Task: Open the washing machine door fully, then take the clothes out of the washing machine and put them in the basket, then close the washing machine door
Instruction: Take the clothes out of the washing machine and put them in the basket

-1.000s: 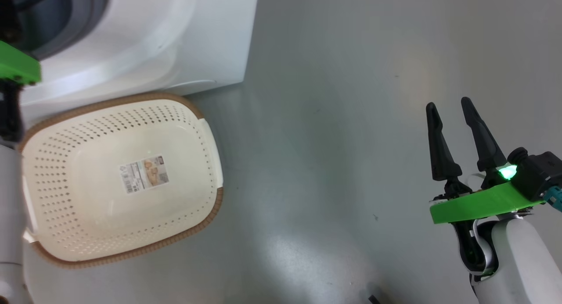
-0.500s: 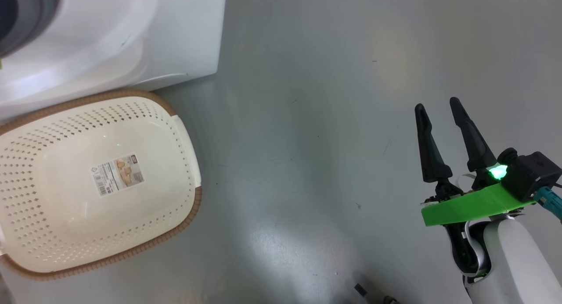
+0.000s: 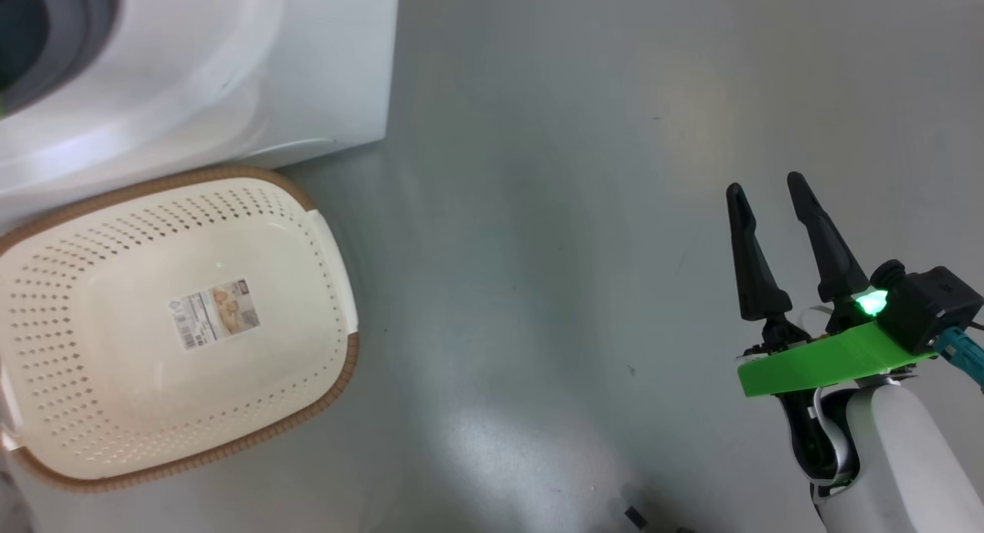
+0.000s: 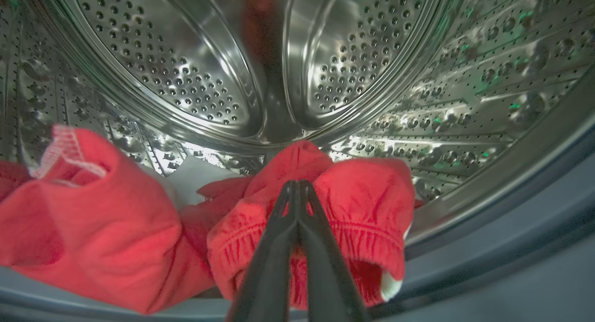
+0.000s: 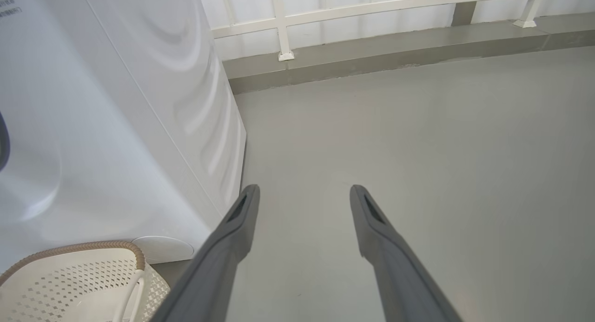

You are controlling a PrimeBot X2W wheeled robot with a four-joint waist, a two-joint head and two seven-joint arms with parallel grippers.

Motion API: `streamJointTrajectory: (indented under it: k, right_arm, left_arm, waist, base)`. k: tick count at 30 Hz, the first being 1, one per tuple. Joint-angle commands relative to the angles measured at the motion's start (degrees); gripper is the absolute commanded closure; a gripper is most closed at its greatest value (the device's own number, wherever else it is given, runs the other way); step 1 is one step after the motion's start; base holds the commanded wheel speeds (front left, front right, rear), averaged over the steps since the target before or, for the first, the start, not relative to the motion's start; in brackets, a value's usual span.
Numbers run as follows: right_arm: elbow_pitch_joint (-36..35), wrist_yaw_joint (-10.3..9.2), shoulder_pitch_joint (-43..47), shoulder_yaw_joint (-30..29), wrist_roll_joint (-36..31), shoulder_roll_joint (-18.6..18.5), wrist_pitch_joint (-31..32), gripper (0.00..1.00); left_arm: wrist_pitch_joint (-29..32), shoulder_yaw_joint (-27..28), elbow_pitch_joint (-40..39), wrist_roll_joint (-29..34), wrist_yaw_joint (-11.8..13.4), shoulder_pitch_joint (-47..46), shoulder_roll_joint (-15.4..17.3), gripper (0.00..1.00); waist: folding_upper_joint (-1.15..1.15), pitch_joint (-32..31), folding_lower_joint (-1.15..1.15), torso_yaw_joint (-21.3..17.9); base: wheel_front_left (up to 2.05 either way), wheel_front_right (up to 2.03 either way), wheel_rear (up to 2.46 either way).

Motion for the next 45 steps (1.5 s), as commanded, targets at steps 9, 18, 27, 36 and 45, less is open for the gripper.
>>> streamJointTrajectory:
  k: [9,18,27,36,45]
  right_arm:
    - [-0.7,0.42,0.9,0.6,0.1,-0.7,-0.4,0.00]
    - [-0.1,0.42,2.7,0.6,0.1,-1.8,-0.4,0.00]
    - [-0.2,0.42,4.1,-0.1,0.1,-3.3,-0.4,0.00]
    - [-0.8,0.42,5.1,-0.9,-0.3,-4.0,-0.4,0.00]
    - [-0.7,0.42,6.3,-0.9,-0.2,-4.6,-0.4,0.00]
  left_arm:
    - [-0.3,4.8,-8.7,-0.6,-1.3,7.0,-1.1,1.00]
    - [-0.3,7.0,-15.4,-1.8,-1.9,14.7,-4.9,1.00]
    - [-0.3,5.1,-25.0,-1.6,-2.0,24.0,-7.6,1.00]
    - [-0.3,4.9,-34.3,1.6,-2.0,34.6,-11.4,0.80]
    - [-0.3,3.6,-38.7,2.6,-2.0,42.9,-13.5,0.08]
  waist:
    - [0.00,-3.7,0.00,2.9]
    - [0.00,-8.1,0.00,5.5]
    - [0.00,-11.2,0.00,8.4]
    - [0.00,-12.9,0.00,11.3]
    - [0.00,-14.3,0.00,12.9]
  base:
    - [0.00,0.00,0.00]
    - [0.00,0.00,0.00]
    - [0.00,0.00,0.00]
    - [0.00,0.00,0.00]
    - [0.00,0.00,0.00]
